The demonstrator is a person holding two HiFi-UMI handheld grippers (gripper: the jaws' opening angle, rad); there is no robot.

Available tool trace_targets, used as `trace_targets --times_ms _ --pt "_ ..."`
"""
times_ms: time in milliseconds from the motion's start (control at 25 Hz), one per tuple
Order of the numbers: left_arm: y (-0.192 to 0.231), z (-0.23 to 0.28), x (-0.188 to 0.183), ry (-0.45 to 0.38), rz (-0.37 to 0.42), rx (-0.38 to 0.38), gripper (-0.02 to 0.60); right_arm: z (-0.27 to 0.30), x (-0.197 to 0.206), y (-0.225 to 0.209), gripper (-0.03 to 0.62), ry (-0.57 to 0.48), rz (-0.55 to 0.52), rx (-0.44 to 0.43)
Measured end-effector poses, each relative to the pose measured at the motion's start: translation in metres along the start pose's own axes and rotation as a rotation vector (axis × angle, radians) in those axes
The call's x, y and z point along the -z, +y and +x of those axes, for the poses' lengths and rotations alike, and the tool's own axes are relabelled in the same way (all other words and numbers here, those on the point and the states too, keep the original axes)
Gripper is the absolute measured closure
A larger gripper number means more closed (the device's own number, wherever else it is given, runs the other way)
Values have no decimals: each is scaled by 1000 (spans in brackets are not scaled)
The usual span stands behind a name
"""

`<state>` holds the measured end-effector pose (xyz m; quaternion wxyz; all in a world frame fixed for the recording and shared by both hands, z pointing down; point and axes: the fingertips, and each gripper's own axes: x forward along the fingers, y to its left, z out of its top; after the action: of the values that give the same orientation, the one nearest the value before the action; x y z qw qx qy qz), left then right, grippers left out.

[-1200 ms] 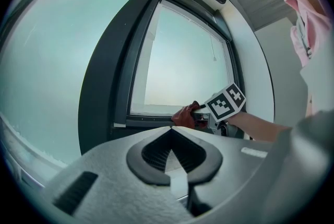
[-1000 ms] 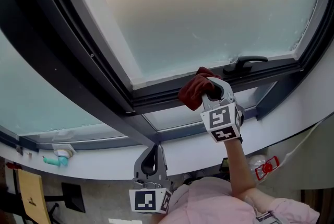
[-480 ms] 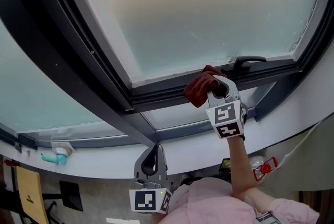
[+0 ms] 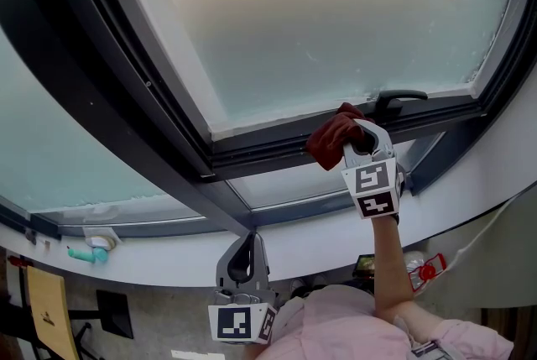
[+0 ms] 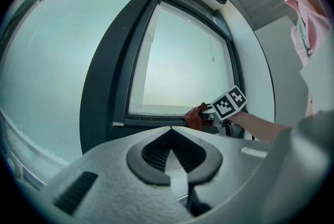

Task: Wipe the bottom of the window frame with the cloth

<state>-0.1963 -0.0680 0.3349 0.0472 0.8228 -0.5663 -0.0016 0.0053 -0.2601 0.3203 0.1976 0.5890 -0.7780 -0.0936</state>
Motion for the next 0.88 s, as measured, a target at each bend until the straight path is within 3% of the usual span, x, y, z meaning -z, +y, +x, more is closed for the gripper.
trace_targets --times_ms 880 --pt "-12 4 1 4 2 -8 586 -6 14 -29 526 -6 38 18"
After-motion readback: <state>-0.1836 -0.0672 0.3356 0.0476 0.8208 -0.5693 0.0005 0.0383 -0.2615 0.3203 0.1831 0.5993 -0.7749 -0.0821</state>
